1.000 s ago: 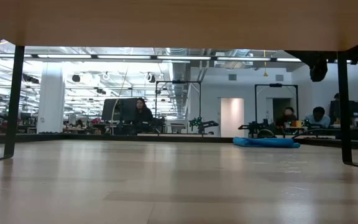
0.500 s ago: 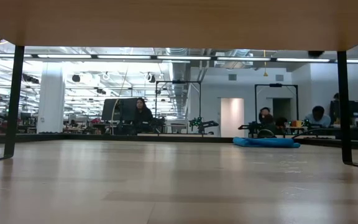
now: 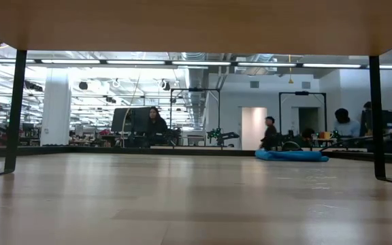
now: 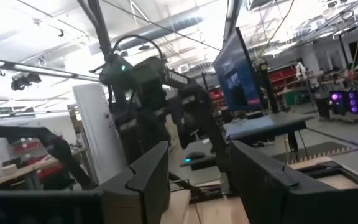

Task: Stack small to large cups/mugs on shelf
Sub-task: Adjust the white mug

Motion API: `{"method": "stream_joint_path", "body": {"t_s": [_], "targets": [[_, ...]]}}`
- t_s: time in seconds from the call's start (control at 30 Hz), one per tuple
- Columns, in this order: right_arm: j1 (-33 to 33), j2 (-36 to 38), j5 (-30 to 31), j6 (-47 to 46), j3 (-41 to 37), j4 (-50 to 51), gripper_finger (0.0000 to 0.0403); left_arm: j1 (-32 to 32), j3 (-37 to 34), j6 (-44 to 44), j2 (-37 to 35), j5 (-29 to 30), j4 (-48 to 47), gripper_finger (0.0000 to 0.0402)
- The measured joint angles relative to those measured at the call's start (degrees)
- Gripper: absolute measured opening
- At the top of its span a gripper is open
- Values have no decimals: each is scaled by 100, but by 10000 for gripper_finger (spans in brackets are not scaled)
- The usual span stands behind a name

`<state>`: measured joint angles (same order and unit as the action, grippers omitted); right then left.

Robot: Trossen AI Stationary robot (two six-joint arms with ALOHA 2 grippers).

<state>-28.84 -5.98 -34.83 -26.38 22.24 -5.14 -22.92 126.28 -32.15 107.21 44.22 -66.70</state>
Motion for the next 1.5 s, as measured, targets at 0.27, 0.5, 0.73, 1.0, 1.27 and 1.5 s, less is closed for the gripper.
{"method": "stream_joint_path", "body": {"t_s": [0.27, 0.5, 0.73, 1.0, 1.27, 1.5], "targets": [[0, -592, -4, 430, 108, 3, 192, -75, -643, -11, -826, 695, -40, 119], [-1, -1238, -5, 437, 242, -85, 192, -228, -2514, -451, -2079, 1034, 274, 119], [67, -1693, 26, 436, 542, -192, 194, -372, -5294, -70, -3990, 949, 2272, 119], [108, -2062, 511, 436, 558, -1057, 192, -374, -7706, 1191, -6080, 129, 4398, 119], [108, -2068, 621, 436, 558, -991, 192, -376, -8777, 1651, -7347, -567, 4725, 119], [107, -2066, 640, 392, 558, -950, 199, -376, -9429, 2382, -8011, -887, 5326, 119]]}}
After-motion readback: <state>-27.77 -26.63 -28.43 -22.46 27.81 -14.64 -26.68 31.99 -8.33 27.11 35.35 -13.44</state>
